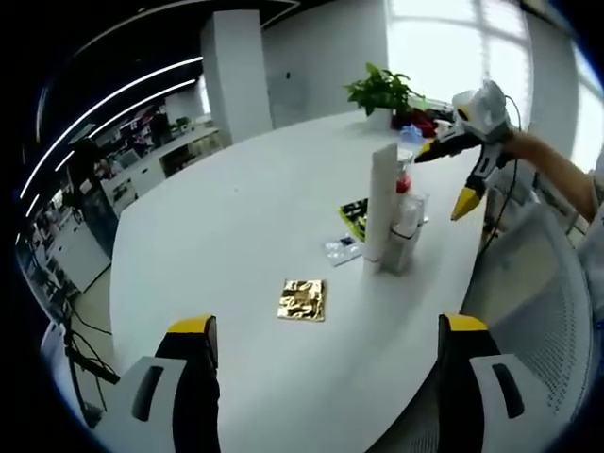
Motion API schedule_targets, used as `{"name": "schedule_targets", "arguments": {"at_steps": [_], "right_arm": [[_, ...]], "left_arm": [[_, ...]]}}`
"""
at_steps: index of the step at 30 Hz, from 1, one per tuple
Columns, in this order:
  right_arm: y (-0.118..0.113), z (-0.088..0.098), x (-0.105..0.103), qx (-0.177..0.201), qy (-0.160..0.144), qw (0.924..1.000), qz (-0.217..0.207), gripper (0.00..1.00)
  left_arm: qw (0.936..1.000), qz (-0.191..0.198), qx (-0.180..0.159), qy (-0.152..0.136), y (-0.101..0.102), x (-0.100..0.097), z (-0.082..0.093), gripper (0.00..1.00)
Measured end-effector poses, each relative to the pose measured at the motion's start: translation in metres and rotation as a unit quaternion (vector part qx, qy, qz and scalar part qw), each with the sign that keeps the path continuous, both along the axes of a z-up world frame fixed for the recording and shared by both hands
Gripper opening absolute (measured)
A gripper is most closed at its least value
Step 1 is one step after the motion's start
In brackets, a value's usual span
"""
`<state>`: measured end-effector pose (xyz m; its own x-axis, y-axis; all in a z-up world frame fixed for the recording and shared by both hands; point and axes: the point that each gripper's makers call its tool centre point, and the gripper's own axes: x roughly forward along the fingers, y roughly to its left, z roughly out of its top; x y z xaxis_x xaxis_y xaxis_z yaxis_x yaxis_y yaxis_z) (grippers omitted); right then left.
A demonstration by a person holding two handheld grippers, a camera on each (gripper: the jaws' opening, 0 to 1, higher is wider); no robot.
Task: Arrange the skincare products in the storage area until every visible bottle or jar stands upright without overlapping.
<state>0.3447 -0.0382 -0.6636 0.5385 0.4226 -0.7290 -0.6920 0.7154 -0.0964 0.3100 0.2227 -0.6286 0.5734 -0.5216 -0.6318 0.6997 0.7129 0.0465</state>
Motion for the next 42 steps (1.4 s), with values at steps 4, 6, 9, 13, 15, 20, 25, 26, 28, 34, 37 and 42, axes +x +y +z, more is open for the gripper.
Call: {"name": "schedule_targets", "arguments": {"at_steps": [4,6,9,13,15,20,25,26,28,34,37,42], "right_arm": [[-0.005,-0.009,0.004,-0.003,0.011,0.9999,-0.001,0.97],[-0.007,-0.014,0.007,-0.005,0.016,0.9999,0.001,0.96],[-0.01,-0.021,0.012,-0.011,0.022,0.9997,0.007,0.95],[-0.014,-0.03,0.018,-0.017,0.026,0.9995,0.013,0.94],[-0.016,-0.037,0.019,-0.016,0.037,0.9992,0.009,0.92],[-0.022,-0.052,0.022,-0.014,0.044,0.9989,-0.006,0.87],[-0.026,-0.063,0.022,-0.008,0.042,0.9989,-0.021,0.79],[-0.027,-0.065,0.022,-0.009,0.043,0.9988,-0.023,0.77],[-0.032,-0.067,0.022,-0.003,0.045,0.9982,-0.039,0.74],[-0.046,-0.069,0.021,0.04,0.058,0.9934,-0.091,0.65],[-0.051,-0.071,0.02,0.053,0.062,0.9912,-0.105,0.62],[-0.051,-0.074,0.019,0.071,0.07,0.9873,-0.124,0.56]], "left_arm": [[1.0,0.001,0.001,0.003,0.001,0.001,-0.001,0.95],[1.0,0.002,0.001,0.004,0.002,0.002,-0.001,0.95],[1.0,0.0,0.0,0.006,0.001,0.001,-0.002,0.95],[0.9999,-0.004,-0.002,0.011,0.0,0.0,-0.004,0.96],[0.9999,-0.003,0.0,0.013,0.0,0.0,-0.005,0.96],[0.9999,0.0,-0.001,0.014,0.001,0.0,-0.005,0.96],[0.9999,0.001,-0.004,0.016,0.001,0.001,-0.007,0.95],[0.9998,0.001,-0.004,0.018,0.0,0.001,-0.008,0.95],[0.9998,0.002,-0.005,0.019,0.0,0.001,-0.009,0.95],[0.9994,0.001,-0.021,0.028,-0.002,0.007,-0.015,0.92],[0.9991,-0.003,-0.019,0.039,-0.003,0.011,-0.02,0.87],[0.9987,-0.01,-0.016,0.048,-0.006,0.022,-0.028,0.82]]}}
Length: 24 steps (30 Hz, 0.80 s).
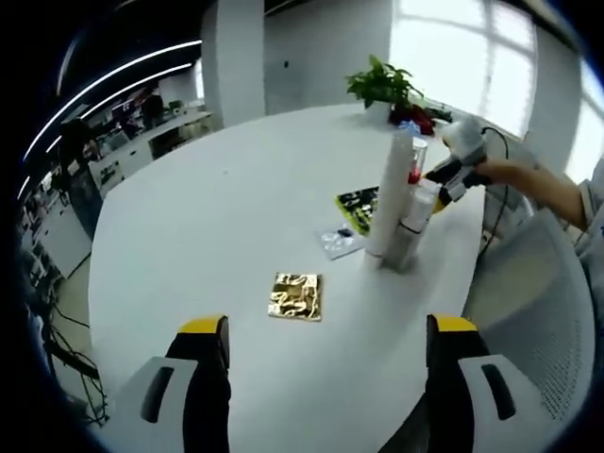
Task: Arrange the skincare products in the storage area until every visible bottle or jar stands upright without overlapping.
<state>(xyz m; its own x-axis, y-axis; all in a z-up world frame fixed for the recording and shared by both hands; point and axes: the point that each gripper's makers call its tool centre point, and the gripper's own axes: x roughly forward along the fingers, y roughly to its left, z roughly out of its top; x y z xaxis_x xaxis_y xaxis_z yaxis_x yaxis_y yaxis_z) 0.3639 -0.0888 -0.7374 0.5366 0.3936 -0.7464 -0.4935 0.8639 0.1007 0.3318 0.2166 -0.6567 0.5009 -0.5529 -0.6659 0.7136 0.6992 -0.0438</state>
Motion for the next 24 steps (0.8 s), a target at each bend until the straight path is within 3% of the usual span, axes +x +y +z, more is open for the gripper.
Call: {"name": "schedule_targets", "arguments": {"at_steps": [6,13,24], "right_arm": [[0.001,-0.002,0.0,0.017,0.006,0.9997,-0.017,0.5],[-0.004,-0.002,0.001,0.037,0.009,0.9985,-0.039,0.46],[-0.004,-0.001,0.002,0.057,0.013,0.997,-0.051,0.45]], "left_arm": [[1.0,-0.006,0.006,0.002,-0.002,0.023,-0.007,0.71],[0.9997,-0.017,-0.02,0.004,-0.018,0.057,-0.009,0.53],[0.9962,-0.056,-0.057,0.034,-0.069,0.092,-0.014,0.32]]}}
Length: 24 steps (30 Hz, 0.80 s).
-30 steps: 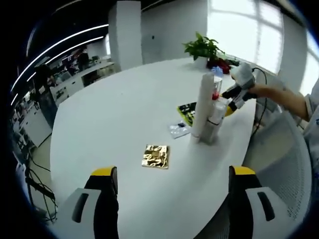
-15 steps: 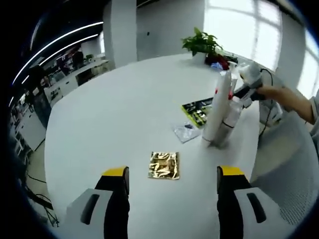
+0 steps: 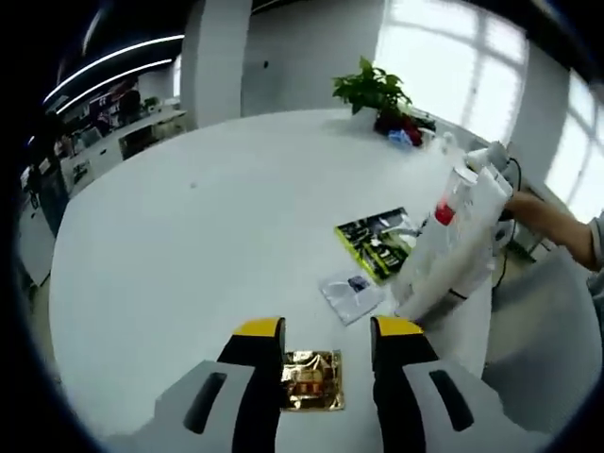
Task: Arrange the skincare products in the storage area until every visible bottle or jar stands upright without overlapping.
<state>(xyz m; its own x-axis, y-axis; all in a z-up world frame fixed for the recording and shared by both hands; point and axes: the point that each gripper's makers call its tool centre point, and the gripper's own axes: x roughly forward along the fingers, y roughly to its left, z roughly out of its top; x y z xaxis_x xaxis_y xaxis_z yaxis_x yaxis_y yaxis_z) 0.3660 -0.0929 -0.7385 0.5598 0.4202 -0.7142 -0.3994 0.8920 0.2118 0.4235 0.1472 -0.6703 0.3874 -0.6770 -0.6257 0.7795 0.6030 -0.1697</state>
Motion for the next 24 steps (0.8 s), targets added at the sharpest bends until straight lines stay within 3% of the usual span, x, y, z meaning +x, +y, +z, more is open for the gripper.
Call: {"name": "schedule_targets", "arguments": {"at_steps": [7,15,21,24], "right_arm": [[-0.002,0.0,0.001,0.001,0.005,1.0,-0.005,0.43],[-0.001,-0.001,0.007,0.006,0.006,0.9999,-0.013,0.42],[-0.004,-0.003,0.012,0.013,0.005,0.9996,-0.024,0.4],[-0.006,-0.004,0.014,0.018,0.005,0.9994,-0.028,0.4]], "left_arm": [[0.9987,-0.012,-0.036,0.034,-0.037,0.017,-0.004,0.21],[0.9975,-0.049,-0.003,0.051,-0.063,0.028,-0.024,0.21],[0.9924,-0.119,0.027,0.016,-0.087,0.017,-0.028,0.27],[0.9855,-0.163,0.047,0.008,-0.1,0.011,-0.034,0.28]]}}
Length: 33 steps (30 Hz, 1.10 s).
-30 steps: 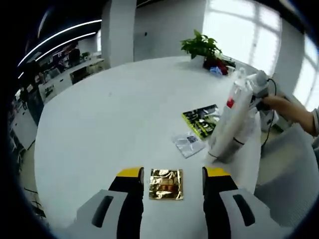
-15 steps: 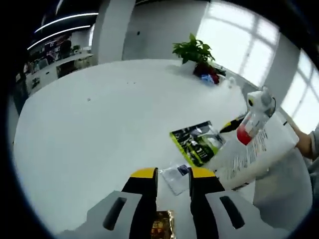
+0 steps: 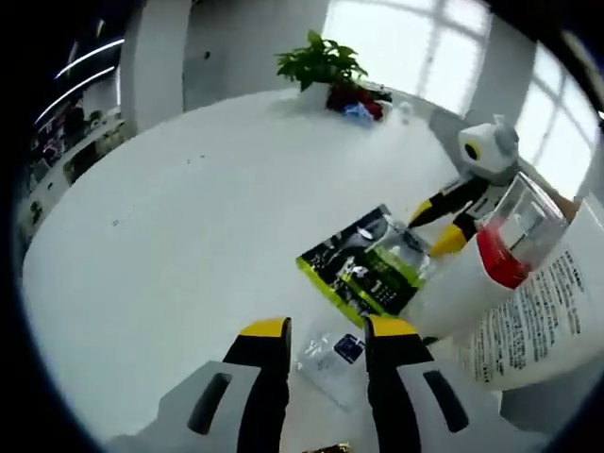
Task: Arrange the skincare products in the storage area until every visible bottle or jar stands upright without overlapping.
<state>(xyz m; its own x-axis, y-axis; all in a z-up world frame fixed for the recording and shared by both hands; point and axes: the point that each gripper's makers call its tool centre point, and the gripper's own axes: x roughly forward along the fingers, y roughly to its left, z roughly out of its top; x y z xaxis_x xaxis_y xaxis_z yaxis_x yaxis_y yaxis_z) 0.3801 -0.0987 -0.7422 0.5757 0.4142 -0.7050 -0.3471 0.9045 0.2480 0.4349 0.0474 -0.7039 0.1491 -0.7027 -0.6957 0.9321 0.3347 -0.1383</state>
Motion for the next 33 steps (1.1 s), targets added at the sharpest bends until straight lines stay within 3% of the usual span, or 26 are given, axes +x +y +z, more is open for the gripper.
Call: {"name": "schedule_targets", "arguments": {"at_steps": [4,7,11,15,19,27,33], "right_arm": [[0.0,-0.001,0.001,0.001,0.001,1.0,-0.001,0.41],[-0.001,-0.001,0.002,0.002,0.001,1.0,-0.002,0.41],[-0.003,-0.001,0.004,0.009,0.0,0.9999,-0.009,0.41],[0.0,0.0,0.003,0.017,-0.001,0.9998,-0.012,0.41],[0.002,0.002,-0.001,0.024,-0.002,0.9996,-0.016,0.4],[0.003,0.003,-0.002,0.034,-0.002,0.9992,-0.02,0.4],[0.001,0.004,-0.002,0.05,-0.004,0.9983,-0.03,0.38]], "left_arm": [[0.9982,-0.045,0.016,-0.036,-0.013,0.001,-0.003,0.3],[0.9944,-0.092,0.033,-0.04,-0.024,-0.005,-0.009,0.31],[0.9903,-0.122,0.042,-0.051,-0.033,-0.007,-0.013,0.34],[0.9814,-0.169,0.055,-0.072,-0.042,-0.012,-0.016,0.35],[0.9781,-0.185,0.06,-0.073,-0.049,-0.01,-0.017,0.35],[0.9589,-0.246,0.103,-0.098,-0.051,0.001,-0.034,0.38],[0.9556,-0.258,0.105,-0.096,-0.054,0.006,-0.037,0.41]]}}
